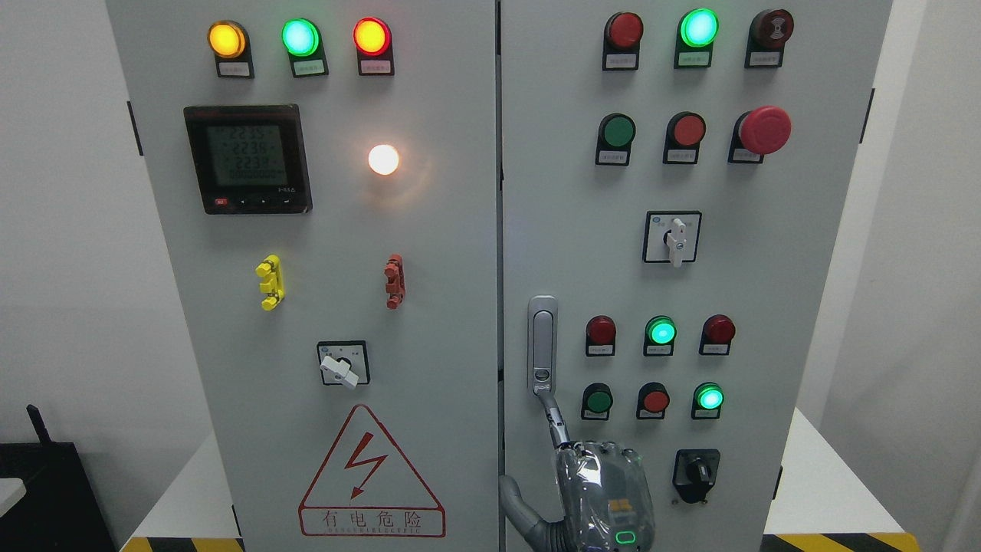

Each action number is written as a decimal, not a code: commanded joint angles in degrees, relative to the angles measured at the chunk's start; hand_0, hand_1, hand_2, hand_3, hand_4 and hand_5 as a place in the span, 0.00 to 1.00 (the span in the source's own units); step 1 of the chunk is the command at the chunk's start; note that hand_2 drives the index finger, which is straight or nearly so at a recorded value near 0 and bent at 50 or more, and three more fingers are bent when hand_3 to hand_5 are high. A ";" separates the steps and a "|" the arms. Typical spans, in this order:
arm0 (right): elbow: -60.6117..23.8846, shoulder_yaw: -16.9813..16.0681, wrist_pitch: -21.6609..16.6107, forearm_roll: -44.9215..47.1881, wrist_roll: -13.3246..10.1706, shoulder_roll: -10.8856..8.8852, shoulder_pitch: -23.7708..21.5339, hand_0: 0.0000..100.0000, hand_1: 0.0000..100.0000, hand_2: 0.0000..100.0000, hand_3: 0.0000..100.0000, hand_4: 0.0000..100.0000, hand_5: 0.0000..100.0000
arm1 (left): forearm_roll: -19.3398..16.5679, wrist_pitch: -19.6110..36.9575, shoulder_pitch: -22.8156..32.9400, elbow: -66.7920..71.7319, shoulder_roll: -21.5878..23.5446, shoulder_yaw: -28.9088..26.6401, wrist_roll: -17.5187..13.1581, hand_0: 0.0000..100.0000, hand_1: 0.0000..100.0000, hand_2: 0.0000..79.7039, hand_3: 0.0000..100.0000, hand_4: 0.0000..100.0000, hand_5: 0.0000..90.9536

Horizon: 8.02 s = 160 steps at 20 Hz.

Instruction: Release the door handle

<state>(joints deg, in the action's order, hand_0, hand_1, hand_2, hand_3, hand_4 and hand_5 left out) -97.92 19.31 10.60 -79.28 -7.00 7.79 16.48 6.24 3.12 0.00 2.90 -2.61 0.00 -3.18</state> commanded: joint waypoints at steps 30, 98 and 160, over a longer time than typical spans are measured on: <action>0.19 -0.06 0.12 0.09 1.38 0.03 -0.04 0.31 0.29 0.00 1.00 1.00 1.00 | 0.00 -0.05 -1.49 0.00 -0.03 -0.97 0.01 0.12 0.39 0.00 0.00 0.00 0.00; -5.26 0.03 3.90 -0.61 5.06 0.64 5.14 0.39 0.00 1.00 1.00 1.00 0.97 | 0.00 -0.05 -1.49 0.00 -0.03 -0.97 0.01 0.12 0.39 0.00 0.00 0.00 0.00; -2.97 -4.19 6.10 -0.79 9.02 0.47 10.68 0.49 0.14 1.00 1.00 1.00 0.97 | 0.00 -0.05 -1.41 0.00 0.06 -0.97 0.01 0.12 0.39 0.00 0.00 0.00 0.00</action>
<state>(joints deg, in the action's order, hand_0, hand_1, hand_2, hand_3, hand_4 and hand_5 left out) -100.64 16.05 16.74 -80.14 2.04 8.39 27.27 6.24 3.12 0.00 2.90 -2.58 0.00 -3.18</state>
